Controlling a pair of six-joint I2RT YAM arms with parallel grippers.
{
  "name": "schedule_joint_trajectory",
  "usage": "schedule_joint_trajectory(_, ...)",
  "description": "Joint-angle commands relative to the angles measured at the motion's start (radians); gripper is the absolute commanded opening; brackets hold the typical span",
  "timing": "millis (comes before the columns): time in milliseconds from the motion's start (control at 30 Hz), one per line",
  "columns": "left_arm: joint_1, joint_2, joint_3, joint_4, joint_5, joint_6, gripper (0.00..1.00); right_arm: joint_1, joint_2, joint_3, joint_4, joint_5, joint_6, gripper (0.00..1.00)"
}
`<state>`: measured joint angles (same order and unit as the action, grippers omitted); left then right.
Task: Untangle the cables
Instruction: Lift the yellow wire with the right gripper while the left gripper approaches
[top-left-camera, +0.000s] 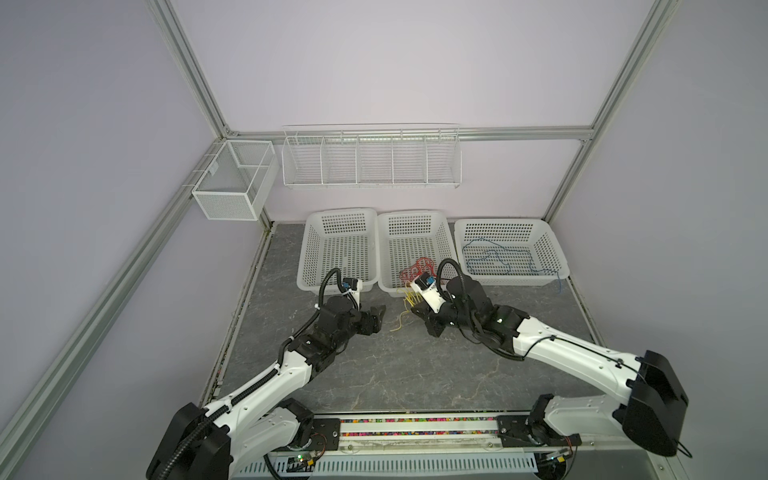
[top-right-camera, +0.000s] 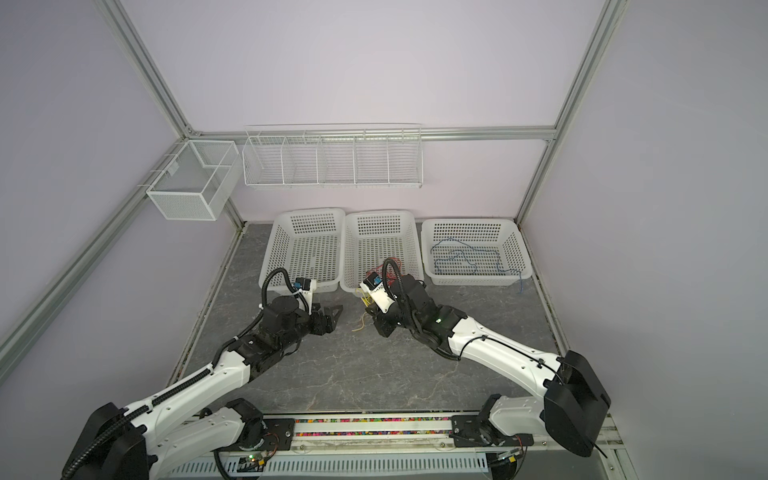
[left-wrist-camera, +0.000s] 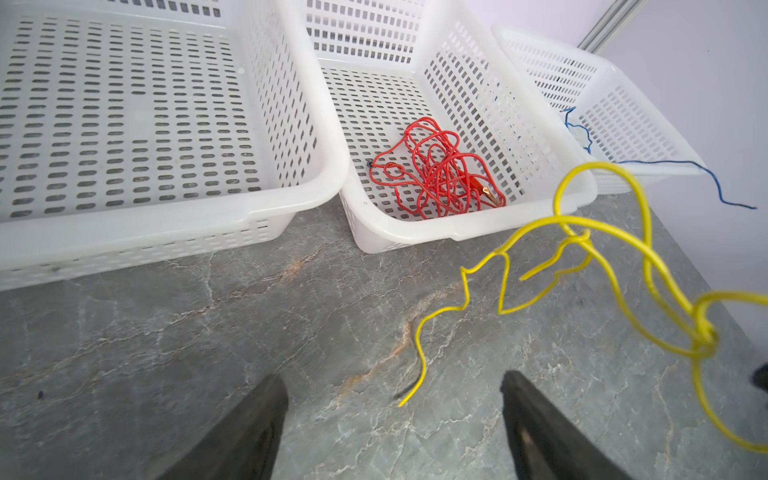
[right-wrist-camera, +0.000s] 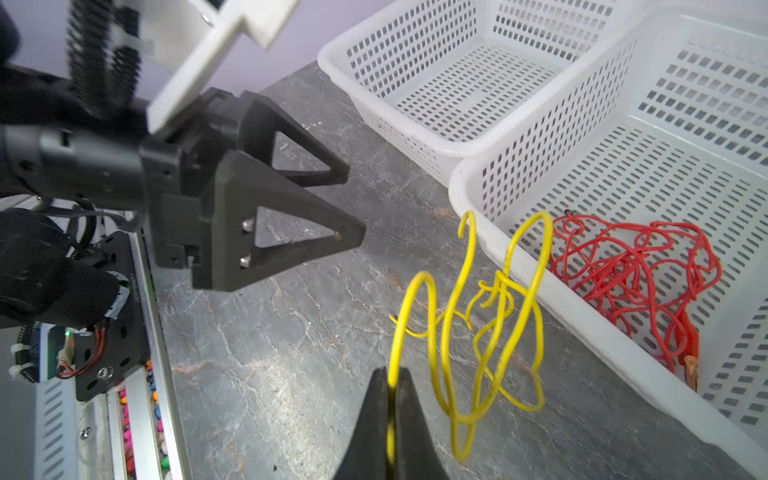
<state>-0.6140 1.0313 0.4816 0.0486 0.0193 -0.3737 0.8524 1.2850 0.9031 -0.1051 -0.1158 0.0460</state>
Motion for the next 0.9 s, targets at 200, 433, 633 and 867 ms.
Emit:
schedule_joint_trajectory(200, -0.055, 0.084, -0.046, 0.163, 0.025, 0.046, 0.89, -0.002, -0.071, -0.015, 0.027, -0.037, 0.011, 0.06)
schedule_joint_trajectory(433, -0.077, 0.123, -0.048, 0.266, -0.001, 0.076, 0.91, -0.001, -0.153, -0.006, 0.023, -0.056, 0.011, 0.06)
schedule_joint_trajectory(633, -0.078, 0.139, -0.056, 0.378, 0.057, 0.105, 0.92, -0.002, -0.201, 0.005, 0.007, -0.075, 0.006, 0.06)
schedule_joint_trajectory(867, -0.078, 0.206, -0.042, 0.524, 0.150, 0.104, 0.92, -0.003, -0.232, 0.010, -0.010, -0.074, 0.003, 0.06)
